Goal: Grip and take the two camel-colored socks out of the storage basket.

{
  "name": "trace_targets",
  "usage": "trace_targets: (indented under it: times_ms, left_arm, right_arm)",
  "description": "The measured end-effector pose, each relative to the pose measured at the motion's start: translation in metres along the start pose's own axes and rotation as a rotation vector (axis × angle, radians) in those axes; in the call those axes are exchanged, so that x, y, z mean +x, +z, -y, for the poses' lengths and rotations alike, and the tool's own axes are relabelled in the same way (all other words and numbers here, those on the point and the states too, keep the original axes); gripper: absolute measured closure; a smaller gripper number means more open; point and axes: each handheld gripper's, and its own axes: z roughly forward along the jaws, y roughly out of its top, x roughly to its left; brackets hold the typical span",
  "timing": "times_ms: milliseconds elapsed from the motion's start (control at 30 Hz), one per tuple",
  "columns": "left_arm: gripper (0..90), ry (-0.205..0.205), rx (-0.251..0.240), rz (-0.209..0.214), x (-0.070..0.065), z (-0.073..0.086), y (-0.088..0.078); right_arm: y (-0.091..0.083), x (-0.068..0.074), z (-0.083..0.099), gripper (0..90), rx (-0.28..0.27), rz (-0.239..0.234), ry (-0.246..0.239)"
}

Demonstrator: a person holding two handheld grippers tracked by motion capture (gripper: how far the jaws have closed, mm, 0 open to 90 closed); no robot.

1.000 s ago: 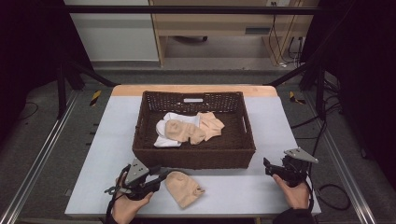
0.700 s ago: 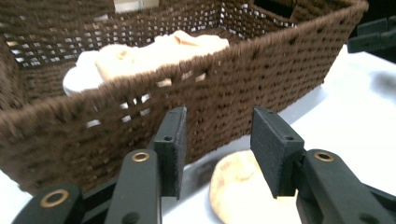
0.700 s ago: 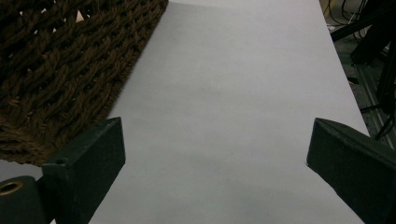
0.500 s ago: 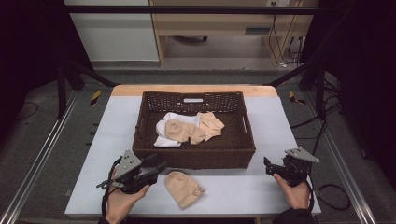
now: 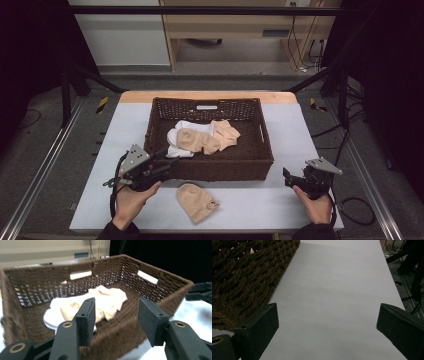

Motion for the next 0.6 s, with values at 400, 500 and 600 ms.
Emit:
trace_targets:
  times_ms: [400, 500, 600]
  left_arm:
    - [47.4, 0.013, -0.008, -0.04, 0.015, -0.05, 0.033]
    - [47.0, 0.018, -0.006, -0.056, 0.018, -0.061, 0.042]
    - [46.6, 0.021, 0.007, -0.082, 0.025, -0.067, 0.057]
  right_arm:
    - [0.0, 0.0, -0.001, 4.3, -0.002, 0.002, 0.001]
    - [0.001, 0.0, -0.001, 4.3, 0.0, 0.0, 0.002]
    - [0.0, 0.0, -0.001, 4.3, -0.002, 0.002, 0.003]
